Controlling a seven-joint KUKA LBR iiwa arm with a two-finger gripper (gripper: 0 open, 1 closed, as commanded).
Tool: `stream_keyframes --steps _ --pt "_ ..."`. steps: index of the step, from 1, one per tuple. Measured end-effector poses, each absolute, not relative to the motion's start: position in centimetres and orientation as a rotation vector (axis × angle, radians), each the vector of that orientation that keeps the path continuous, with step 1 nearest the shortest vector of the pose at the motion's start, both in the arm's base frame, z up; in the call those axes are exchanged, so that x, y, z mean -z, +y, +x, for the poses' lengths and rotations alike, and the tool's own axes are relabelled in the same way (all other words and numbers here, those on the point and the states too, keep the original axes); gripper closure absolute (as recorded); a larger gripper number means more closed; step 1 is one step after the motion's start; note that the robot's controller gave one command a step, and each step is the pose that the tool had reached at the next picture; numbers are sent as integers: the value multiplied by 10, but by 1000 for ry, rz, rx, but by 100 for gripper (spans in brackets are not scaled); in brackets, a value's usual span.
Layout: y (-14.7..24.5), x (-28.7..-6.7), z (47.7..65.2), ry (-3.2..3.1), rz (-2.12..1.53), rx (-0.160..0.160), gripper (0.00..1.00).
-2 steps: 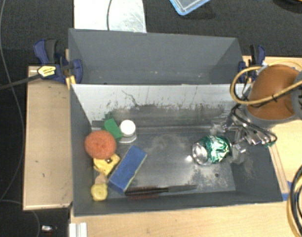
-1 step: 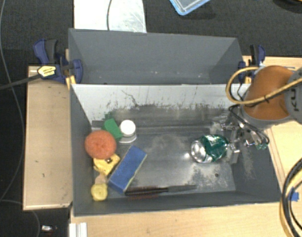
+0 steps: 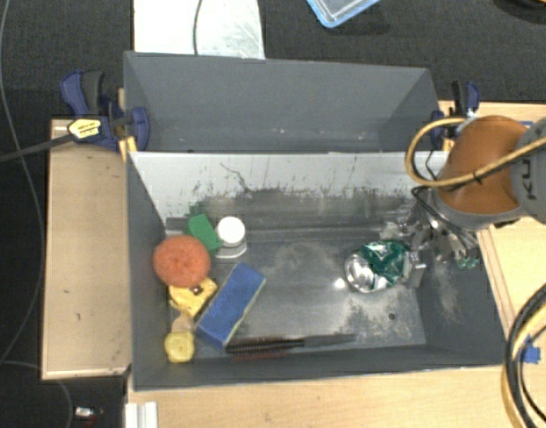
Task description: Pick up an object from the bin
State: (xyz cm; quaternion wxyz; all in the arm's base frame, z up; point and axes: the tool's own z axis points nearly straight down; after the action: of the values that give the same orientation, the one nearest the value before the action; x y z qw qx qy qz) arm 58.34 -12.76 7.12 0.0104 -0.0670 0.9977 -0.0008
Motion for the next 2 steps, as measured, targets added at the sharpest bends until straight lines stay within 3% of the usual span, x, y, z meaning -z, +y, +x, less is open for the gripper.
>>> stream_keyframes --steps 1,2 --pt "-128 -71 584 3113 -212 3 100" --pt "-133 -136 578 3119 -221 0 100"
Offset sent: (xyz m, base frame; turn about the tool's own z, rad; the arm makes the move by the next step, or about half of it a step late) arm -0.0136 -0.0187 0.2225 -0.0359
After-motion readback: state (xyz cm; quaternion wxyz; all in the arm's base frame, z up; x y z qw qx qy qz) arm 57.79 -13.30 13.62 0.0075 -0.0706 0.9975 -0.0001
